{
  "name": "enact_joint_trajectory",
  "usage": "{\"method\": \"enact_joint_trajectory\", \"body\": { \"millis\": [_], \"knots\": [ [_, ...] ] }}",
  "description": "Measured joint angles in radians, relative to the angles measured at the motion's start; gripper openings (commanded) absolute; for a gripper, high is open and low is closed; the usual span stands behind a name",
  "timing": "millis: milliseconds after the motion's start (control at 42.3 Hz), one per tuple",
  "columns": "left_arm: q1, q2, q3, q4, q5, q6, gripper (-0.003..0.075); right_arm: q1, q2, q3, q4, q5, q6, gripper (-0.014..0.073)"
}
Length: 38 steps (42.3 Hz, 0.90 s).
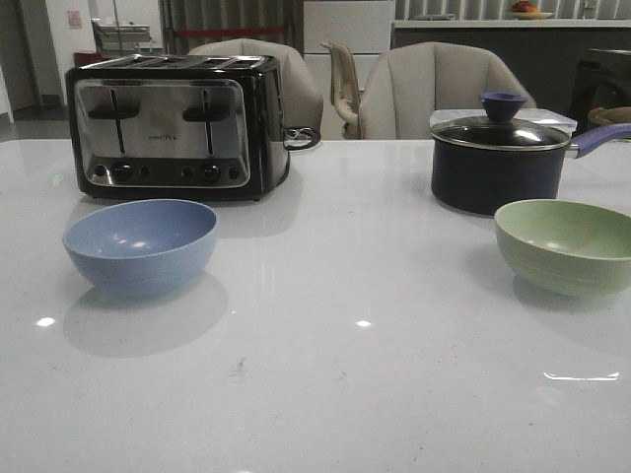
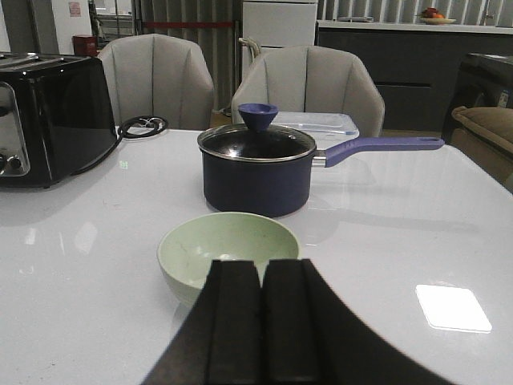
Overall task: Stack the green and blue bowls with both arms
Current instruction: 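Move the right gripper above the pale green bowl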
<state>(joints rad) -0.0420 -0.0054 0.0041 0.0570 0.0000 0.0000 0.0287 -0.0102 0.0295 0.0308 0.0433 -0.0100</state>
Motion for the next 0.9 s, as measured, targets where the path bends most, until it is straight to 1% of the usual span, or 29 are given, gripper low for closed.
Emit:
{"method": "enact_joint_trajectory", "body": {
  "millis": [733, 804, 898],
  "knots": [
    [0.000, 0.000, 0.000, 0.000, 0.000, 0.000, 0.0101, 0.000, 0.000, 0.000, 0.000, -0.016, 0.000, 0.0043],
    [0.000, 0.000, 0.000, 0.000, -0.023, 0.000, 0.0101, 0.000, 0.000, 0.000, 0.000, -0.018, 0.000, 0.0043],
    [0.000, 0.000, 0.000, 0.000, -0.113, 0.000, 0.0101, 0.000, 0.000, -0.013, 0.000, -0.009, 0.000, 0.0043]
  ]
}}
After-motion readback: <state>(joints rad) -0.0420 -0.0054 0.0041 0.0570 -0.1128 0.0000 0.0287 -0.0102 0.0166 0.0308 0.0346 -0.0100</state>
